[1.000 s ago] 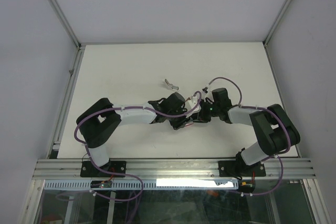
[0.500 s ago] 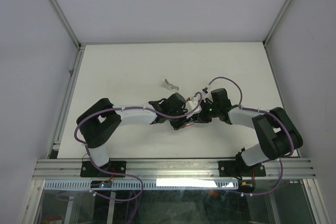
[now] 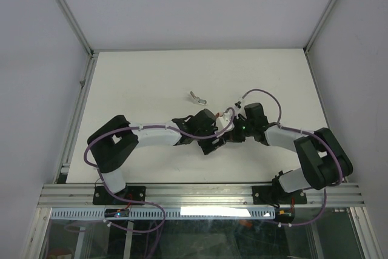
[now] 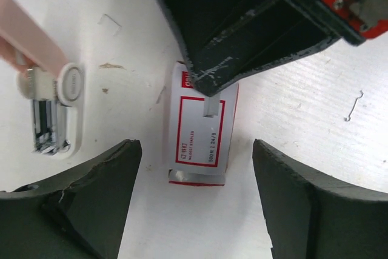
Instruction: Load the staples into the stapler
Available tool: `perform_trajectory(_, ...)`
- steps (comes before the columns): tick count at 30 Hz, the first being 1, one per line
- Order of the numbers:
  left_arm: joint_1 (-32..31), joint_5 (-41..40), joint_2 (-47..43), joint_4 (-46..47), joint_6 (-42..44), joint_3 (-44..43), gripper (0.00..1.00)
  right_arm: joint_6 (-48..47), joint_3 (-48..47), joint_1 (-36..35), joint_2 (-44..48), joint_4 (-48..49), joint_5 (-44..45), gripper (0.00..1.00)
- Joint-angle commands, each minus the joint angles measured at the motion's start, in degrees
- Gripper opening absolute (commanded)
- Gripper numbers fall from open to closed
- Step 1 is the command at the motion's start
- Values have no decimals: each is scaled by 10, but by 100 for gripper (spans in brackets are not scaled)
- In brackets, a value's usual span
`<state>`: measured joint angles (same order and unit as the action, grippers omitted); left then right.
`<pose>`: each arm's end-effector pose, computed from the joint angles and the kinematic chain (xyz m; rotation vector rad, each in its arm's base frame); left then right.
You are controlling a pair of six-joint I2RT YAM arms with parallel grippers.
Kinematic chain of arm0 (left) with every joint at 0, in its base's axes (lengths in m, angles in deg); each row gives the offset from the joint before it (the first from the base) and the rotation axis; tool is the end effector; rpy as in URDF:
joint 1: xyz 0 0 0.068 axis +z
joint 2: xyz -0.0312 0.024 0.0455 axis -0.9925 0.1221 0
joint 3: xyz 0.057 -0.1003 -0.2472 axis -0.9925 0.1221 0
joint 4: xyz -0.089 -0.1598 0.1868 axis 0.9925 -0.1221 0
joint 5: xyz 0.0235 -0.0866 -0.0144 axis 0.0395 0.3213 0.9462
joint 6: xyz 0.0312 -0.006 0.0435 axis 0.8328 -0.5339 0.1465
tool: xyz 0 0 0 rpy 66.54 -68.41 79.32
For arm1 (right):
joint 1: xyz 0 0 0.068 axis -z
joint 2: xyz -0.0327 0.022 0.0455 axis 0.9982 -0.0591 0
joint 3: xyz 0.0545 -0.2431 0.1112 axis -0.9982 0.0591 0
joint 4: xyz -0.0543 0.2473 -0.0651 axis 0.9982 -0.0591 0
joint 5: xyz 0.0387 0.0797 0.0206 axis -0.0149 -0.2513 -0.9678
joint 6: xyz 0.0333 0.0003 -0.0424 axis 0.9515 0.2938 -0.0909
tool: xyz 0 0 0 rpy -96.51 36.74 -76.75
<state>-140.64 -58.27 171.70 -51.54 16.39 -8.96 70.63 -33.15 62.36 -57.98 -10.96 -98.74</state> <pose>0.1895 -0.3047 0.1559 1.5081 2.0505 -0.4185 0.2189 0.1182 0.1333 -0.0916 2.5829 1.0394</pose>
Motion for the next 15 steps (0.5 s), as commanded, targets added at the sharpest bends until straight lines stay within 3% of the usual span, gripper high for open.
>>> perform_trajectory(1, -4, -48, -83, 35, -47, -17, 78, 11, 12, -3, 31, 22, 24, 0)
perform_trajectory(5, -4, -91, -147, 48, -153, -11, 80, 34, 26, -3, 45, 41, 38, 0)
perform_trajectory(10, 3, -153, -207, 69, -392, 47, 82, 56, 41, -3, 54, 58, 51, 0)
perform_trajectory(13, 28, -124, -226, 86, -523, 93, 79, 63, 46, -3, 58, 61, 58, 0)
perform_trajectory(15, 45, -104, -226, 96, -600, 120, 72, 66, 47, -4, 60, 62, 60, 0)
